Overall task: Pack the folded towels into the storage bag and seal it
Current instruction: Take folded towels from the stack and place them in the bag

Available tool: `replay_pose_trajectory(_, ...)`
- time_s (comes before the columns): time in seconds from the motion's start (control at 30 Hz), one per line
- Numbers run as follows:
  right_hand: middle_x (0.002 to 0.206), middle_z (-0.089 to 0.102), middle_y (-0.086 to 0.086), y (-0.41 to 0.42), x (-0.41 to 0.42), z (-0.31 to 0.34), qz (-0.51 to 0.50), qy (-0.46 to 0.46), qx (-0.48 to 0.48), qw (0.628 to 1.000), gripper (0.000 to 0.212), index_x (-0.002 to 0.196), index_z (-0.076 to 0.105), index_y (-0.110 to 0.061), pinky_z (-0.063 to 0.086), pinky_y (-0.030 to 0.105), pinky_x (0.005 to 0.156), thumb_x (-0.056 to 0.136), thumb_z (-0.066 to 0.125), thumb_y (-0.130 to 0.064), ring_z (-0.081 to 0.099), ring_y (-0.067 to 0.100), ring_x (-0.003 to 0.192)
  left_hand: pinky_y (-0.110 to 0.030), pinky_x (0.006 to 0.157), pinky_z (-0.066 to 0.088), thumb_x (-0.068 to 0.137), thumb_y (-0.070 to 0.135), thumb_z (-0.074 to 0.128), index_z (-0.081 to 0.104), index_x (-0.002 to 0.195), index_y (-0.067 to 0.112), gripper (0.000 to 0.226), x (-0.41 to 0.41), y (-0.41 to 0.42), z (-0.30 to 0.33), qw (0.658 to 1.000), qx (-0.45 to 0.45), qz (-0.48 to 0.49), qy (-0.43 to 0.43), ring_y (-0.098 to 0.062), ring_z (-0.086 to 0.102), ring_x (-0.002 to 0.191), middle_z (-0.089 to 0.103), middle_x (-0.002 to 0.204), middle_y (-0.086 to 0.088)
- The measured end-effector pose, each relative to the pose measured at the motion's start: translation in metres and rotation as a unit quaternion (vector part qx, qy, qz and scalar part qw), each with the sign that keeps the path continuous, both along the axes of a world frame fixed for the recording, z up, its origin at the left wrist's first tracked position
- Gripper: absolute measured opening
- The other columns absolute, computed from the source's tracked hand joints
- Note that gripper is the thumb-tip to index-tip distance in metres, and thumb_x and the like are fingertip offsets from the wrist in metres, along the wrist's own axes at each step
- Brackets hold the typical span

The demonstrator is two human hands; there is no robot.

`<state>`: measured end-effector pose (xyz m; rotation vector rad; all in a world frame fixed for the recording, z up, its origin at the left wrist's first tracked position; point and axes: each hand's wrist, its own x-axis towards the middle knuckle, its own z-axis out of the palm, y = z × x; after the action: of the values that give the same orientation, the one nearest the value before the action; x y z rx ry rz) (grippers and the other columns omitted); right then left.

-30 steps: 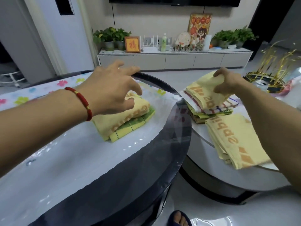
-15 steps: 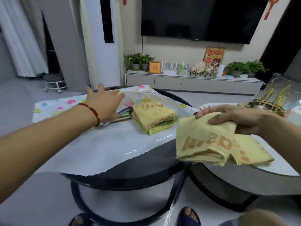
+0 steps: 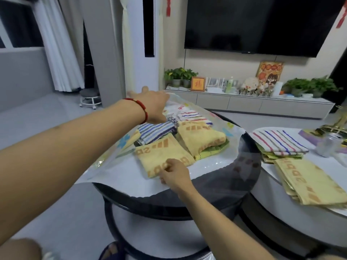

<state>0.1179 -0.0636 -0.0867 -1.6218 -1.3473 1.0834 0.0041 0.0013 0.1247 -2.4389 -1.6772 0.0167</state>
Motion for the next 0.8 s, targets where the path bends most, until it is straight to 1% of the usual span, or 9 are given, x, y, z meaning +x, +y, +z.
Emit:
replay_pose_trajectory(0.07,0.077,0.056,0.006,0.007,-0.006,-0.003,0.006,-0.115,0.032,0.993,0.014,0.082,0.052,-0.015,0.045,0.033,0.062,0.091,0.062,-0.014,0.057,0.026,0.072,-0.078,0.100,0.027,0.085,0.042,0.057,0.032,0.145,0.028,0.067,0.000,-0.002,-0.004,1.000,0.000,-0.008,-0.007,-0.039,0.027,0.138,0.034,0.155,0.004)
replay_pose_trajectory(0.17,0.069,0.047,0.004,0.022,-0.014,-0.003,0.009,-0.137,0.044,0.990,0.025,0.073,0.044,-0.013,0.036,0.033,0.059,0.091,0.061,-0.010,0.046,0.024,0.067,-0.076,0.100,0.029,0.086,0.038,0.057,0.036,0.142,0.026,0.062,-0.001,-0.006,-0.010,1.000,0.007,-0.024,-0.009,-0.037,0.029,0.137,0.040,0.151,0.003)
replay_pose_trajectory(0.27,0.094,0.063,0.010,0.034,-0.014,0.006,0.065,-0.123,0.054,0.989,0.012,0.099,0.060,-0.006,0.047,0.037,0.074,0.095,0.063,-0.017,0.058,0.031,0.088,-0.073,0.098,0.032,0.086,0.035,0.058,0.037,0.142,0.026,0.061,-0.001,-0.010,-0.015,0.999,0.008,-0.039,0.008,-0.037,0.031,0.135,0.042,0.149,0.002)
replay_pose_trajectory(0.33,0.117,0.068,0.010,0.031,-0.001,0.010,0.079,-0.120,0.061,0.988,0.043,0.133,0.060,-0.005,0.052,0.038,0.089,0.094,0.064,-0.022,0.062,0.031,0.108,-0.072,0.098,0.034,0.085,0.035,0.057,0.038,0.142,0.028,0.061,0.001,-0.014,-0.020,0.999,0.012,-0.048,0.017,-0.037,0.032,0.134,0.041,0.149,0.003)
replay_pose_trajectory(0.4,0.102,0.069,-0.007,0.018,0.025,0.015,0.070,-0.128,0.085,0.986,0.048,0.139,0.061,-0.016,0.050,0.027,0.076,0.093,0.064,-0.029,0.065,0.016,0.093,-0.070,0.097,0.036,0.086,0.036,0.057,0.038,0.143,0.030,0.061,0.007,-0.014,-0.028,0.997,0.026,-0.062,0.025,-0.038,0.032,0.135,0.037,0.152,0.004)
replay_pose_trajectory(0.5,0.075,0.067,-0.013,-0.008,0.093,0.022,0.023,-0.213,0.152,0.965,0.025,0.097,0.077,-0.023,0.047,0.029,0.059,0.087,0.056,-0.034,0.061,0.005,0.065,-0.071,0.098,0.035,0.085,0.039,0.057,0.038,0.143,0.035,0.062,0.021,-0.014,-0.046,0.995,0.037,-0.089,0.034,-0.039,0.029,0.137,0.029,0.157,0.005)
replay_pose_trajectory(0.63,0.060,0.064,0.009,-0.024,0.219,0.035,-0.152,-0.268,0.149,0.940,0.032,0.064,0.064,-0.012,0.047,0.040,0.057,0.080,0.052,-0.037,0.059,0.025,0.058,-0.072,0.103,0.031,0.085,0.042,0.055,0.039,0.143,0.040,0.060,0.055,-0.007,-0.069,0.991,0.034,-0.118,0.051,-0.039,0.020,0.142,0.014,0.163,0.008)
replay_pose_trajectory(0.7,0.075,0.070,0.014,-0.024,0.288,0.031,-0.255,-0.310,0.105,0.910,0.025,0.075,0.068,-0.013,0.047,0.039,0.063,0.086,0.054,-0.031,0.066,0.033,0.074,-0.070,0.102,0.033,0.085,0.042,0.056,0.039,0.143,0.042,0.060,0.074,-0.004,-0.078,0.990,0.031,-0.123,0.058,-0.040,0.019,0.142,0.012,0.164,0.006)
replay_pose_trajectory(0.8,0.135,0.062,0.021,-0.030,0.382,-0.001,-0.345,-0.396,-0.042,0.850,0.036,0.130,0.065,-0.009,0.047,0.048,0.102,0.098,0.052,-0.021,0.056,0.041,0.125,-0.069,0.104,0.030,0.084,0.043,0.056,0.040,0.142,0.039,0.060,0.095,-0.001,-0.092,0.988,0.041,-0.129,0.070,-0.040,0.018,0.142,0.009,0.165,0.003)
